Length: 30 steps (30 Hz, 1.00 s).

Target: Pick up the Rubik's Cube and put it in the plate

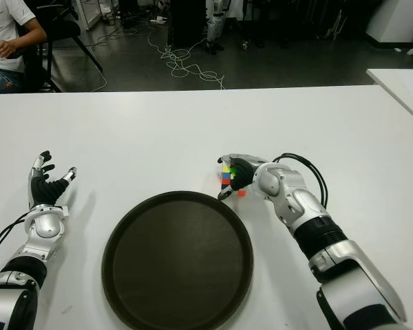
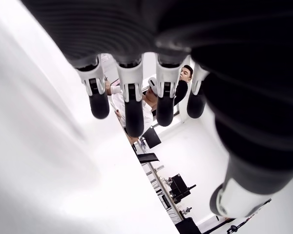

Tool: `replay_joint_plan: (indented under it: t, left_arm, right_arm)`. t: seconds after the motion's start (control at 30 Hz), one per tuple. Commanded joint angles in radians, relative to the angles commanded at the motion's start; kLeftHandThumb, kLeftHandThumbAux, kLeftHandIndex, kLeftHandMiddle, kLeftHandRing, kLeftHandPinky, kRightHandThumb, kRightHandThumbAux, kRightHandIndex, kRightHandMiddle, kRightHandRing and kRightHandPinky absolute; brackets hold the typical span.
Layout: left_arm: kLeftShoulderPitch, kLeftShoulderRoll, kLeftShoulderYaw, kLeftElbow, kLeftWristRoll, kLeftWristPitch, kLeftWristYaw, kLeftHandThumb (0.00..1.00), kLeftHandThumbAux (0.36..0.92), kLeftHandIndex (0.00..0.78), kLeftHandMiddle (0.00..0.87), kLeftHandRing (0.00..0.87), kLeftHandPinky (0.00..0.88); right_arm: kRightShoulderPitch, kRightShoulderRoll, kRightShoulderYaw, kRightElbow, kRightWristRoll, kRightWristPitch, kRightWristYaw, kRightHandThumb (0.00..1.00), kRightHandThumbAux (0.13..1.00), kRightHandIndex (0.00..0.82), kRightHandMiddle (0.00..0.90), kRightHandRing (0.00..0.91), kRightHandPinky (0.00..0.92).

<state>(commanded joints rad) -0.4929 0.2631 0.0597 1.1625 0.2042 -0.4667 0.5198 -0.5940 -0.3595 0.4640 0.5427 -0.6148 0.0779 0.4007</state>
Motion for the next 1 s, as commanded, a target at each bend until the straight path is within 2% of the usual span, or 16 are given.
replay_joint_plan:
  t: [0.2,0.3,0.47,0.63,0.87,1.0]
  left_arm:
    - [0.001,-0.003,0.006,0.000,-0.009,-0.003,-0.006,0.016,0.715,0.116,0.153,0.163,0.168]
    - [0.001,-0.004,0.008,-0.001,-0.012,-0.005,-0.006,0.005,0.721,0.115,0.142,0.143,0.119]
    - [0.002,-0.003,0.006,-0.001,-0.009,-0.009,-0.003,0.000,0.740,0.113,0.132,0.126,0.096]
    - [0.002,-0.002,0.006,-0.001,-0.010,-0.012,-0.007,0.040,0.725,0.121,0.141,0.137,0.129]
    - [0.001,0.001,0.002,0.002,-0.003,-0.018,0.001,0.060,0.731,0.129,0.166,0.173,0.195]
    - [0.001,0.001,0.003,0.004,-0.004,-0.016,0.000,0.047,0.723,0.113,0.162,0.173,0.193]
  right_arm:
    - [0.002,-0.002,-0.001,0.000,0.001,-0.011,-0.011,0.000,0.653,0.009,0.056,0.027,0.000]
    - [0.000,-0.002,0.001,0.006,-0.003,-0.015,-0.017,0.000,0.670,0.011,0.058,0.030,0.000]
    - [0.000,0.002,-0.003,0.016,0.002,-0.021,-0.030,0.000,0.676,0.016,0.058,0.031,0.000]
    - [0.003,0.001,-0.005,0.016,0.005,-0.024,-0.036,0.000,0.697,0.010,0.051,0.025,0.000]
    - [-0.004,-0.004,-0.001,0.028,0.000,-0.032,-0.036,0.000,0.715,0.014,0.057,0.025,0.000]
    - [-0.007,-0.014,0.000,0.037,-0.006,-0.069,-0.057,0.000,0.729,0.026,0.079,0.044,0.000]
